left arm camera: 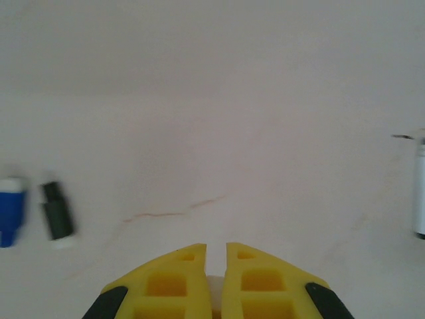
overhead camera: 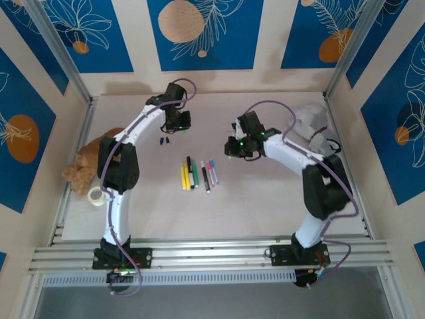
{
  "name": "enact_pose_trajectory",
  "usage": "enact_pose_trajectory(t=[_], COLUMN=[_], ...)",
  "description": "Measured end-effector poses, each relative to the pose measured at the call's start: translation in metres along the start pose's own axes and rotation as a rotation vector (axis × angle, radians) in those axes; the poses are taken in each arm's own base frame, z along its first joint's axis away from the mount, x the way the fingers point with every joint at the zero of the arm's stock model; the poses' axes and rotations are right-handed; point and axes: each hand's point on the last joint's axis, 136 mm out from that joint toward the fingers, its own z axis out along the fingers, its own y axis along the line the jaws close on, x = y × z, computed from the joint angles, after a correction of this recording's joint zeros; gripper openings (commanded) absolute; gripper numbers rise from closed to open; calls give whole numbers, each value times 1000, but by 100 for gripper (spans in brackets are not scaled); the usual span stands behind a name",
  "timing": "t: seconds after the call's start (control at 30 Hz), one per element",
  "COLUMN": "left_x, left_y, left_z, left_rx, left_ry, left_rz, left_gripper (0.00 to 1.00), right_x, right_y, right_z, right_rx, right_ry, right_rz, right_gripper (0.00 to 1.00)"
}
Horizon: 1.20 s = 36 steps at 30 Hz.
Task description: Open the pen caps
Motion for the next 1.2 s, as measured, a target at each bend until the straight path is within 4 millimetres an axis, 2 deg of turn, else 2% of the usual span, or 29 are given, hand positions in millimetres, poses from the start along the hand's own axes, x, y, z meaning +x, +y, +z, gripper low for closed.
enact_pose_trajectory(t=[0.13,0.3,0.4,0.7,0.9,0.97,1.1,1.2], left_x=[-7,9,17,28,31,31,31,30], left_y=[30,55,61,70,72,72,73,74], left_z=[15,38,48,63,71,71,72,72], left_rx=[-106,-195,-220,-253,-260,-261,-264,-270], left_ry=[26,103,137,176,191,191,190,188], left_rz=[27,52,56,59,56,56,55,57], left_gripper=[0,0,0,0,13,13,16,22], right_x=[-25,-57,-66,-64,-64,-64,-61,-61], right_y=[-6,-8,-10,-35,-45,-47,-51,-53], right_z=[35,65,74,78,81,81,81,81], right_rx=[40,89,110,221,273,282,299,309], right_ry=[28,41,51,101,117,119,130,134], right_rz=[0,-10,-11,-26,-40,-43,-45,-43], right_gripper=[0,0,0,0,0,1,7,12])
